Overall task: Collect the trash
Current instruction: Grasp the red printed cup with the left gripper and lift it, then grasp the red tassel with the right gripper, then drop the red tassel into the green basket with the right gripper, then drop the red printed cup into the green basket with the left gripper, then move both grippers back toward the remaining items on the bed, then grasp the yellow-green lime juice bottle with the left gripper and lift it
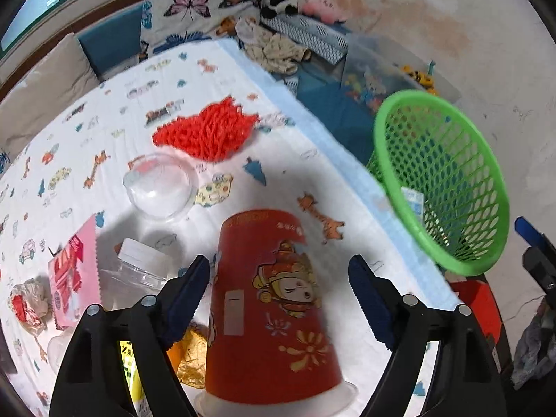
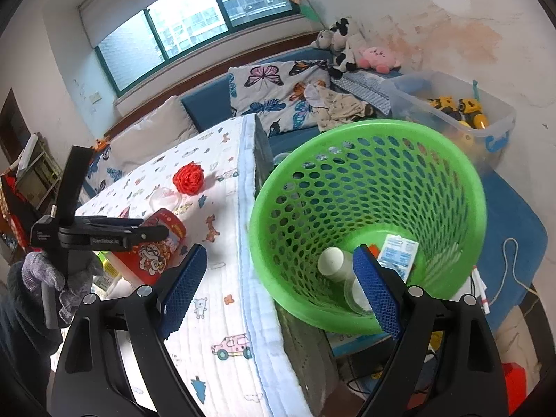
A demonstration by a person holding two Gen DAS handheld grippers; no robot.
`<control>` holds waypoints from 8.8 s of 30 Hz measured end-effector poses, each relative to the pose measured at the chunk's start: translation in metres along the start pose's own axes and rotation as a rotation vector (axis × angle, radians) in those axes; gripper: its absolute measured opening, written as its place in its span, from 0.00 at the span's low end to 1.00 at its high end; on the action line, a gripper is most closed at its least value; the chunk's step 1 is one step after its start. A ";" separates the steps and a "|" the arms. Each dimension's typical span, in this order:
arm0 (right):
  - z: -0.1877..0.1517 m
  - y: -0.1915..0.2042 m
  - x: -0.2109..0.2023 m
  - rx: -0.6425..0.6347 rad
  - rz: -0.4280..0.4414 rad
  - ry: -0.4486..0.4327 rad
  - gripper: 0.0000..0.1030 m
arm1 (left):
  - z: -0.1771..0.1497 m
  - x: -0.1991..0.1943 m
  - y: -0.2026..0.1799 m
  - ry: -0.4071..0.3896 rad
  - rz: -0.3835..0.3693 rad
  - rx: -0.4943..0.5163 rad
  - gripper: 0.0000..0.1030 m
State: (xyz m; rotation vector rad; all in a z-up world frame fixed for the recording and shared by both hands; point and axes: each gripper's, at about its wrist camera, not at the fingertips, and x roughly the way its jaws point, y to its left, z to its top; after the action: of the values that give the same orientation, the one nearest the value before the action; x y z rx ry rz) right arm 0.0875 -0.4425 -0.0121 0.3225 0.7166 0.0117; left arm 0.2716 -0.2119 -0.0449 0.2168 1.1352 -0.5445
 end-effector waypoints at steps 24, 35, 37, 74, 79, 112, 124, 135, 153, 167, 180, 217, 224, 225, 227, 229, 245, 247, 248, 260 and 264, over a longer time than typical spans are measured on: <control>0.023 0.053 0.057 -0.063 0.089 0.076 0.83 | -0.059 -0.101 0.032 -0.336 -0.072 -0.103 0.61; 0.053 0.112 0.135 -0.131 0.148 0.145 0.83 | -0.091 -0.157 0.071 -0.451 -0.033 -0.172 0.61; 0.058 0.119 0.149 -0.132 0.158 0.152 0.83 | -0.097 -0.162 0.076 -0.461 -0.029 -0.177 0.61; 0.088 0.137 0.217 -0.059 0.193 0.182 0.46 | -0.102 -0.160 0.085 -0.471 -0.057 -0.192 0.61; 0.083 0.121 0.184 -0.055 0.171 0.156 0.46 | -0.096 -0.156 0.071 -0.471 -0.089 -0.170 0.61; 0.028 -0.053 0.057 0.101 -0.113 0.095 0.48 | -0.037 -0.121 -0.068 -0.437 -0.213 0.036 0.61; 0.021 -0.081 0.050 0.152 -0.137 0.088 0.65 | -0.014 -0.103 -0.097 -0.415 -0.218 0.068 0.61; 0.018 -0.086 0.017 0.134 -0.153 0.043 0.71 | 0.009 -0.083 -0.122 -0.400 -0.228 0.087 0.61; -0.008 -0.095 -0.029 0.100 -0.204 -0.026 0.72 | 0.049 -0.022 -0.179 -0.349 -0.230 0.106 0.61; -0.015 -0.095 -0.034 0.130 -0.179 -0.035 0.72 | 0.046 -0.011 -0.175 -0.344 -0.263 0.062 0.70; -0.012 -0.049 -0.032 0.073 -0.098 -0.041 0.72 | -0.015 -0.070 -0.091 -0.419 -0.146 -0.014 0.70; -0.006 0.091 0.037 -0.124 0.089 0.073 0.76 | -0.106 -0.055 0.106 -0.280 0.115 -0.032 0.64; -0.009 0.101 0.046 -0.144 0.100 0.095 0.76 | -0.100 -0.048 0.101 -0.259 0.113 0.020 0.62; -0.011 0.103 0.047 -0.145 0.103 0.099 0.76 | -0.099 -0.046 0.100 -0.255 0.114 0.029 0.61; -0.011 0.104 0.049 -0.149 0.106 0.104 0.76 | -0.097 -0.042 0.099 -0.241 0.101 0.034 0.58; -0.012 0.106 0.051 -0.153 0.108 0.108 0.76 | -0.096 -0.038 0.097 -0.227 0.099 0.040 0.57; -0.021 0.117 0.058 -0.171 0.132 0.135 0.76 | -0.088 -0.030 0.092 -0.219 0.068 -0.017 0.52; -0.021 0.117 0.059 -0.172 0.131 0.134 0.76 | -0.090 -0.039 0.092 -0.235 0.049 -0.024 0.51; -0.022 0.117 0.059 -0.171 0.132 0.135 0.76 | -0.092 -0.043 0.091 -0.243 0.038 -0.031 0.51; -0.030 0.134 0.069 -0.199 0.154 0.164 0.76 | -0.110 -0.109 0.086 -0.365 -0.068 -0.087 0.51; -0.036 0.151 0.082 -0.229 0.179 0.195 0.76 | -0.116 -0.133 0.086 -0.413 -0.077 -0.094 0.51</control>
State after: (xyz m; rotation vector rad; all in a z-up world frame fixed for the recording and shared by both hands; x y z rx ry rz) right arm 0.1408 -0.2784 -0.0460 0.1664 0.8691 0.2965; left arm 0.1821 -0.0490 0.0173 -0.0227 0.7664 -0.5710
